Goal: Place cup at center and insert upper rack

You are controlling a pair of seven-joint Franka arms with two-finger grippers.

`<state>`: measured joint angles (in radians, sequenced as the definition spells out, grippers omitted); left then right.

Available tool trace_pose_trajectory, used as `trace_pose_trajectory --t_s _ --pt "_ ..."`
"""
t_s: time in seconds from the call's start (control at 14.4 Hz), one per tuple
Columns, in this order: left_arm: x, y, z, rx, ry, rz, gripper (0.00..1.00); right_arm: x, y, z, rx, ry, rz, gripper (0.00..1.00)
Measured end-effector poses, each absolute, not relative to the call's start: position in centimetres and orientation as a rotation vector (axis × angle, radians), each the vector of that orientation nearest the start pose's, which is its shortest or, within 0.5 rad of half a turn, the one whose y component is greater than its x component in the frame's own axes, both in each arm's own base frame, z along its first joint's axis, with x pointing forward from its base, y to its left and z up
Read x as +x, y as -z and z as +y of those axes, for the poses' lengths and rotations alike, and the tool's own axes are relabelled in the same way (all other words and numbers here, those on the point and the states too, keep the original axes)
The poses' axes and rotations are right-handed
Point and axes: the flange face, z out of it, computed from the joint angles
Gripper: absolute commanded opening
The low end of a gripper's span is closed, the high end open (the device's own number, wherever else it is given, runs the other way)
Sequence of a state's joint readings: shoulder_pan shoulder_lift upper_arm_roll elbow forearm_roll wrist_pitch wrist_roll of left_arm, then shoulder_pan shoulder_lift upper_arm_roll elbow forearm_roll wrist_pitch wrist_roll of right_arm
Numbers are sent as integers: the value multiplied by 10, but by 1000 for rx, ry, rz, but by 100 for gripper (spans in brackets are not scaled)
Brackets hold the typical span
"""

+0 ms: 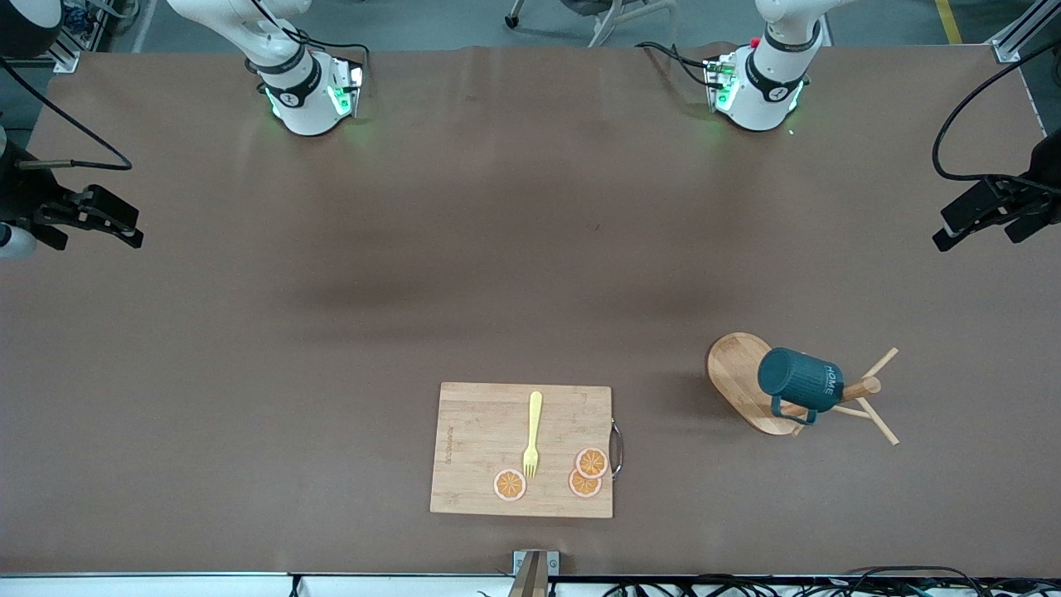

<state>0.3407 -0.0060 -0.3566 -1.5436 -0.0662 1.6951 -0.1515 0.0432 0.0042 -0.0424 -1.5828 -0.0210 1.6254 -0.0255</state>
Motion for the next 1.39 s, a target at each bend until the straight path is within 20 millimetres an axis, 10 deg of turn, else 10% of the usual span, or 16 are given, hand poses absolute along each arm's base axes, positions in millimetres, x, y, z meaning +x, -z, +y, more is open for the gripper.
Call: trace_pose_trajectory --t_s 1.39 --pt "568 -645 -15 -3205 205 -225 100 561 -621 -5 -3163 60 -32 100"
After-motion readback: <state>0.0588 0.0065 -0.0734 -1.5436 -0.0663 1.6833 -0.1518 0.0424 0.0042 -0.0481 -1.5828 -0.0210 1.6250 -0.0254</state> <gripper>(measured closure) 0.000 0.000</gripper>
